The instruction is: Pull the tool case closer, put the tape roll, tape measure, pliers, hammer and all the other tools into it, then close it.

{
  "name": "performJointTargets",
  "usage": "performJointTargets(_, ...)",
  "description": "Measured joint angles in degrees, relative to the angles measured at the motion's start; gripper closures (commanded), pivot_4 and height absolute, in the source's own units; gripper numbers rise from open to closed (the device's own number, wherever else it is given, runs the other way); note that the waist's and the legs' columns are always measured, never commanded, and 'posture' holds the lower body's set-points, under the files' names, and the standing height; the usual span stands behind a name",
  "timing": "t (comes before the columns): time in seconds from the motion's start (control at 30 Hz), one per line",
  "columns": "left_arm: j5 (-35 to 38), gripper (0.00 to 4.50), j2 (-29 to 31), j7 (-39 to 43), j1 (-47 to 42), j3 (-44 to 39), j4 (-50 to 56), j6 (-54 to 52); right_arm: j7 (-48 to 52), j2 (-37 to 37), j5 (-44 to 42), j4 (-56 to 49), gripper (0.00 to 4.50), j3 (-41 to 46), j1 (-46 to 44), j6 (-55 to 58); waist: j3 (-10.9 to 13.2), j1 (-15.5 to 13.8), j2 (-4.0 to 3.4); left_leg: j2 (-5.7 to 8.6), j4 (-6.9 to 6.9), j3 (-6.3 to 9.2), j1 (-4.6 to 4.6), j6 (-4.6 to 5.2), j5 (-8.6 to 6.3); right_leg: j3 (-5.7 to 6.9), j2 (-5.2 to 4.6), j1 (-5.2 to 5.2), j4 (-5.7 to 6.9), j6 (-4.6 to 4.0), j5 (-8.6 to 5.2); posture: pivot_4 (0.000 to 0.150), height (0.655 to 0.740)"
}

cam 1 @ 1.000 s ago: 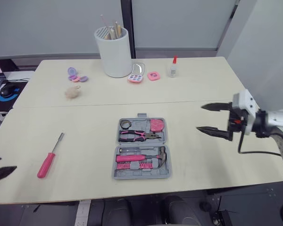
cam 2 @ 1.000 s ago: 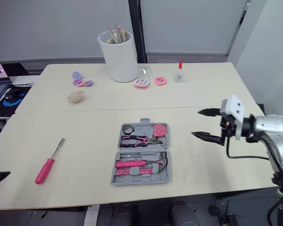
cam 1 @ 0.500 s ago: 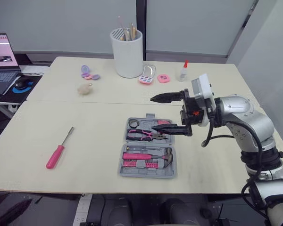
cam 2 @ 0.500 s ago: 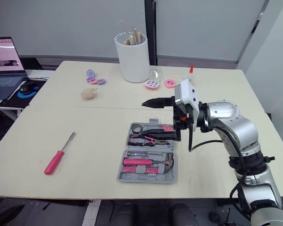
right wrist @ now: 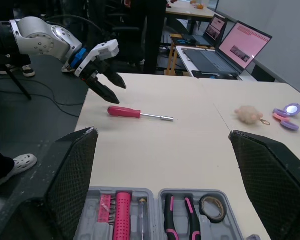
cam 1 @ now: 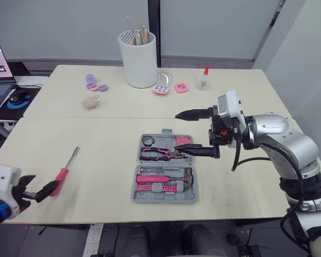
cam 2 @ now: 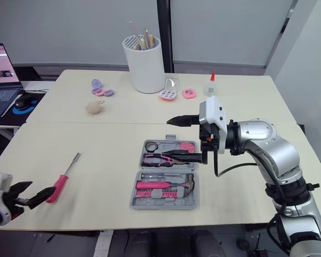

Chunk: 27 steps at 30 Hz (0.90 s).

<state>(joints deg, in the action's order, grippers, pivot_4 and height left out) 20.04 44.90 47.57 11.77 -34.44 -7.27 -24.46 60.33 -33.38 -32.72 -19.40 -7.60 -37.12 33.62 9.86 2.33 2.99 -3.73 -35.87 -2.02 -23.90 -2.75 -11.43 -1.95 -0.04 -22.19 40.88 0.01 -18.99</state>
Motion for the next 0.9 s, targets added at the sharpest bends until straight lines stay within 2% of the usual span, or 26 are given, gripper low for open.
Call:
performJointTargets(0.2,-5.8,0.0,-0.4,-3.3,-8.8,8.5,-11.5,5.8,-1.8,-1.3,-0.1,-1.1,0.04,0.8,0.1,1.8,0.0,-0.2,-0.04,0.01,-0.02,-0.03,-0.01,0.0,0.0,-0.02,-0.01,0.0,0.0,0.03,0.02,0.15,0.74)
performJointTargets(0.43,-7.2,0.0,-2.7,-5.4,-12.2,11.8,-16.2,9.6,-3.0,-2.4,-0.2,-3.0,0.04,1.3,0.9,3.4,0.0,-0.4,-0.07,0.01,-0.01,-0.01,-0.02,0.0,0.0,-0.01,-0.01,0.0,0.01,0.03,0.02,0.15,0.74)
performJointTargets(0.53,-7.1,0.62,-3.4,-5.9,-12.3,12.0,-16.2,9.9,-3.0,-3.0,-0.7,-4.7,0.0,1.4,1.9,4.3,0.0,-0.5,-0.12,0.02,-0.03,-0.01,0.01,0.0,0.0,-0.02,-0.02,0.05,0.01,0.05,0.03,0.15,0.74)
performJointTargets(0.83,-7.1,3.56,-4.0,-7.7,-14.3,13.0,-18.6,11.3,-3.4,-4.4,-2.4,-6.8,0.0,1.9,3.0,5.9,0.0,-0.4,-0.3,0.02,-0.02,0.0,0.06,0.0,0.01,-0.01,0.02,0.06,0.04,0.05,0.03,0.15,0.74)
performJointTargets(0.87,-7.2,3.73,-3.9,-7.9,-14.9,13.1,-19.3,11.3,-3.5,-4.4,-2.4,-6.8,0.0,1.9,3.0,6.0,0.0,-0.4,-0.3,0.02,-0.02,0.0,0.06,0.0,0.01,-0.02,0.02,0.06,0.04,0.05,0.03,0.15,0.74)
performJointTargets(0.9,-7.2,3.72,-3.8,-8.2,-15.2,13.2,-19.9,11.4,-3.5,-4.4,-2.4,-6.8,0.0,1.9,3.0,6.0,0.0,-0.4,-0.3,0.02,-0.02,-0.02,0.06,0.0,0.01,-0.03,0.02,0.06,0.04,0.05,0.03,0.15,0.74)
